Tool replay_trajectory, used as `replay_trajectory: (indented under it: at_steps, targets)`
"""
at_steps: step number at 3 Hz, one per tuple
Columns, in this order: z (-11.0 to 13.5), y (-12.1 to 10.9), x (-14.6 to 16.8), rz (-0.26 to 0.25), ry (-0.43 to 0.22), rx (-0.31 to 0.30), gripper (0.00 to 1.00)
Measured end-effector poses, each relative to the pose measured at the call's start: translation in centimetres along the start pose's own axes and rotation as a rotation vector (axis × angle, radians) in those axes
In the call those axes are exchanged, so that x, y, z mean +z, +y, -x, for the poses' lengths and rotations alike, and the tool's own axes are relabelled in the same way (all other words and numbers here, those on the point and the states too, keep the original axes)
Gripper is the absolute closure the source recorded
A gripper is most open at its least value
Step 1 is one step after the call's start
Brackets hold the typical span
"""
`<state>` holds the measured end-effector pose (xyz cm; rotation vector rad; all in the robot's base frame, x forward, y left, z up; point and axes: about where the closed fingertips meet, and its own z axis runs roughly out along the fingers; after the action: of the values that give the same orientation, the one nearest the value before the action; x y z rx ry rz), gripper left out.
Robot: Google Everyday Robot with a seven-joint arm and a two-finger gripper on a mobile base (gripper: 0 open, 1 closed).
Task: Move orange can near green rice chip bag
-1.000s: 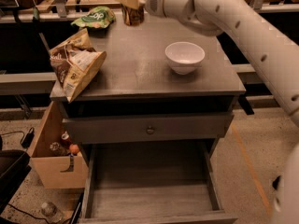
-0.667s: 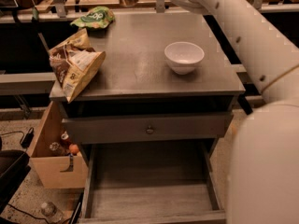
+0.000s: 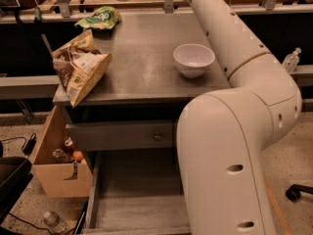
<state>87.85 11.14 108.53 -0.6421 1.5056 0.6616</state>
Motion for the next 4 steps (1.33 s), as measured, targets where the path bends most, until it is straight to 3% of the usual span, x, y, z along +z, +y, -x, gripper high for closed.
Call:
replay_trajectory:
  at_steps: [1, 2, 4]
  targets:
    - [-0.2, 0.3, 0.1, 0.006, 0.001, -0.003, 1.00]
    - [-1.5, -0.6, 1.2, -0.031, 0.028, 0.003, 1.00]
    - [-8.1, -7.0, 5.1, -0.194, 0.061, 0.015, 1.00]
